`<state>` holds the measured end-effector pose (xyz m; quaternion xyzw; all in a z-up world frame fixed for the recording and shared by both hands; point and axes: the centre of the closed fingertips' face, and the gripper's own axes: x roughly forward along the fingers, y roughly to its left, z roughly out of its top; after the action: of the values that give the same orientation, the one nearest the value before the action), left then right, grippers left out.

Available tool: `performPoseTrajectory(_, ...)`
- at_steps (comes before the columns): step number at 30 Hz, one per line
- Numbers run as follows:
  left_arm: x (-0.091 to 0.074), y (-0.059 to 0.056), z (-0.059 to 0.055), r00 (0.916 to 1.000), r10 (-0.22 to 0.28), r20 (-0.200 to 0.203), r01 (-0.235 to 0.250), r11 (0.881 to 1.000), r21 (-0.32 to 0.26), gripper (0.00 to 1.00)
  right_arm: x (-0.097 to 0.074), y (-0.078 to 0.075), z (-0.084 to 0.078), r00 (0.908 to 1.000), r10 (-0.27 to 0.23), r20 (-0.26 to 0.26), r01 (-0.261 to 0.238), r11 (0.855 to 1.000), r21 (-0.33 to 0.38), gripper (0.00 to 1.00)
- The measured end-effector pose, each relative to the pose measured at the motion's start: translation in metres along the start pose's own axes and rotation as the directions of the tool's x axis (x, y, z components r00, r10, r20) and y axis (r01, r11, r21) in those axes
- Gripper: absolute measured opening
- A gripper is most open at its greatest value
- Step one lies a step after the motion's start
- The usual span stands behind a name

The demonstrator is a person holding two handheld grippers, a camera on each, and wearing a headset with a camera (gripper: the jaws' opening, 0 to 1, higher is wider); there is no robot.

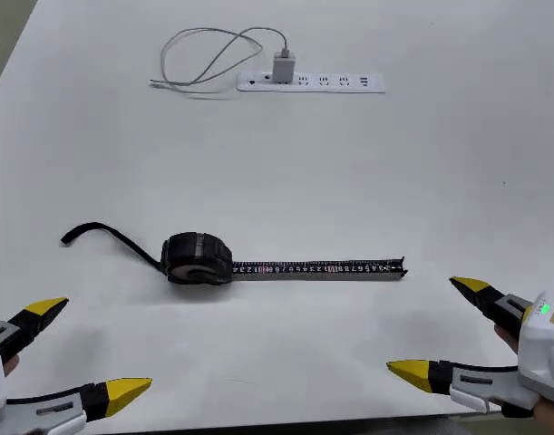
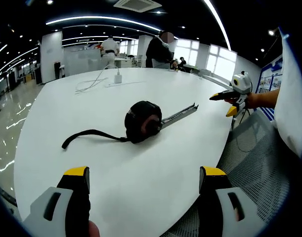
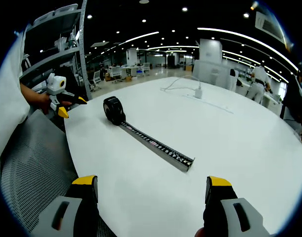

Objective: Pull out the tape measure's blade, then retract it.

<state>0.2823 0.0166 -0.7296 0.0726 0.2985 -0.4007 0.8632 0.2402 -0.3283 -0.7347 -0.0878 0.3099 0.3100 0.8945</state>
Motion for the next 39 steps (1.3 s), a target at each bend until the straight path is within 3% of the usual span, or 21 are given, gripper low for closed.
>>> performPoseTrajectory(12, 0.000, -0.003, -0.009, 1.0000, 0.008, -0.002, -0.008, 1.000, -0.028, 0.91, -0.003, 0.005, -0.012, 0.9994, 0.008, -0.034, -0.008, 1.000, 0.003, 0.87)
performPoseTrajectory(39, 0.002, -0.003, -0.006, 1.0000, 0.009, 0.001, -0.009, 0.999, -0.036, 0.90, -0.001, 0.007, -0.014, 0.9991, 0.013, -0.039, -0.013, 1.000, 0.012, 0.88)
